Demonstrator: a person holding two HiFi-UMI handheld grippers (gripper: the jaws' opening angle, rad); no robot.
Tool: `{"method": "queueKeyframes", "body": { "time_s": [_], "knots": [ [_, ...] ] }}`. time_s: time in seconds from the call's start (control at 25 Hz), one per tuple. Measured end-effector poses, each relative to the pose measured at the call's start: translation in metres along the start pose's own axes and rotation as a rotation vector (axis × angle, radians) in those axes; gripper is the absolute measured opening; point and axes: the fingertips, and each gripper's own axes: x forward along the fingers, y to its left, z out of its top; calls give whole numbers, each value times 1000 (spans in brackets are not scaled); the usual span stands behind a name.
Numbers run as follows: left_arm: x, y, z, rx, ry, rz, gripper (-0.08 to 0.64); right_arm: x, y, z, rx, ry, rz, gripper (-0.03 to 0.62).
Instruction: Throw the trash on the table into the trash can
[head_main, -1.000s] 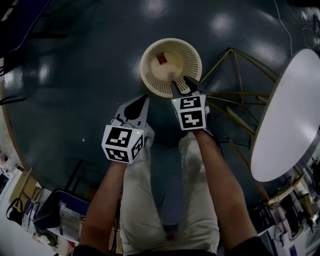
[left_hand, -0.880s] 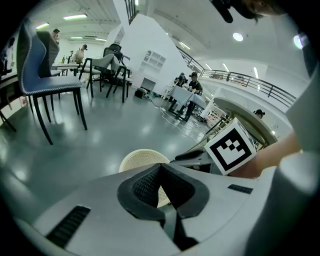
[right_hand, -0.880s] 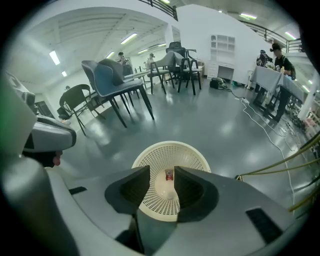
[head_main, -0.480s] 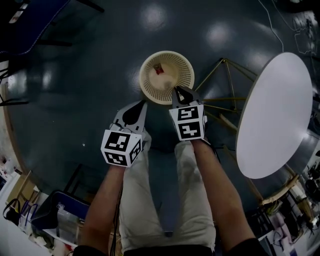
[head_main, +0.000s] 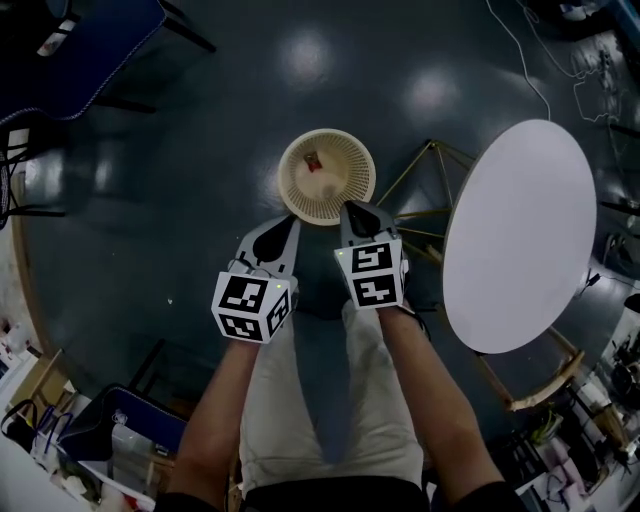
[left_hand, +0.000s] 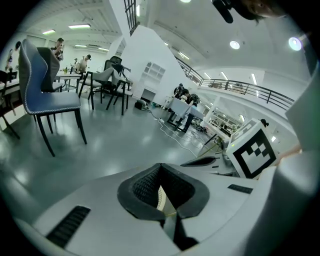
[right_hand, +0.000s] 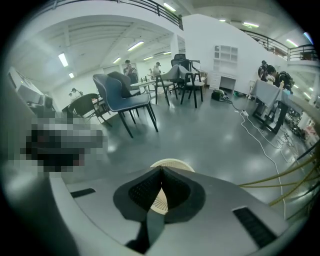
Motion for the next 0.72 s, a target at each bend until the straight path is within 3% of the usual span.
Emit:
{"method": "queueKeyframes", "body": {
  "time_s": [0.52, 0.72],
  "knots": [
    [-49, -48, 67, 29, -37, 16, 8, -111, -10, 67, 84, -137, -12, 18],
    [-76, -73, 100, 82, -51, 28, 8, -160, -5, 90, 47, -176, 20, 18]
  ]
}}
